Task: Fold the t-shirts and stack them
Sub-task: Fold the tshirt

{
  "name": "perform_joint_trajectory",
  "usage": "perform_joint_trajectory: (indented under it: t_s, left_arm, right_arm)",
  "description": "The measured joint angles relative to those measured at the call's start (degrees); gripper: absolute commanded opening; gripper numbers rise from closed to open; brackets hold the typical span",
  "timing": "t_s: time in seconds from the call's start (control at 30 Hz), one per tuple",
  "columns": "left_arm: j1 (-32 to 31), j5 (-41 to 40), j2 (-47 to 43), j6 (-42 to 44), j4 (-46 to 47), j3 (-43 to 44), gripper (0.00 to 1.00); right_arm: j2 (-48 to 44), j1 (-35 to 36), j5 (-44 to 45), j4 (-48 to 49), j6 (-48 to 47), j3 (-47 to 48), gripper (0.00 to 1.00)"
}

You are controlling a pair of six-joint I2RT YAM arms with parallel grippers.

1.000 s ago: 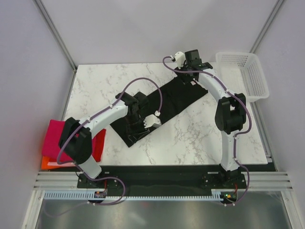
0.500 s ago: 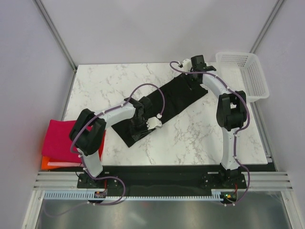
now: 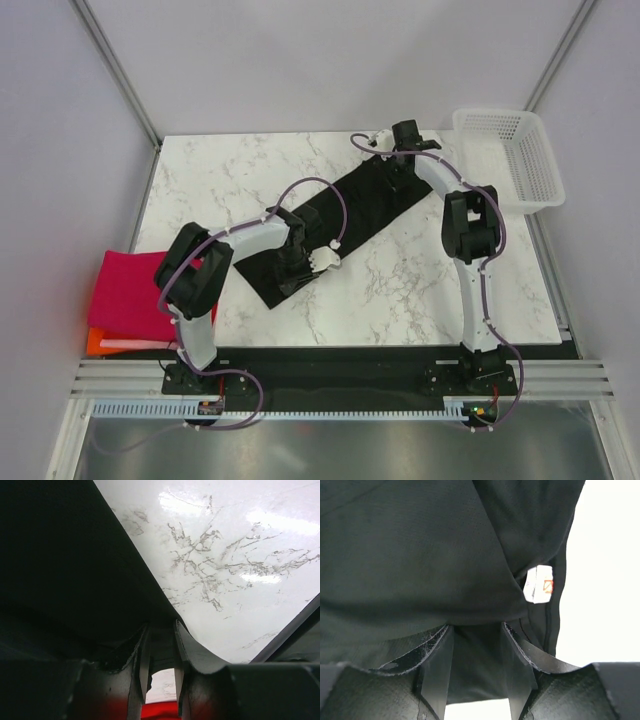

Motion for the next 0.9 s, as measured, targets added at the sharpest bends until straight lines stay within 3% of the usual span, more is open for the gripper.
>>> perform_joint_trajectory:
  t_s: [0.2,0.4,0.67,0.9]
  left_arm:
    - [-1.66,0.15,1.44,-1.27,-1.29,1.66,0.31]
    - [-7.54,2.78,4.11,-3.39,-2.71,5.42,0.31]
    - [-15.17,10.12,8.26,-5.75,-4.63,11.89,0.31]
    - [-17.0,10.4,7.67,-6.1,-8.9,20.15,0.31]
  right_arm:
    - [5.49,1.01,1.31,-0.74,-1.11,8.15,0.52]
    - [10.4,2.97,2.47,0.17,-2.93,15.87,0.52]
    - [10.86,6.54,3.87,2.56,-4.98,16.17,0.54]
    - [5.73,7.72,5.25,1.53,-5.97,10.36,0.56]
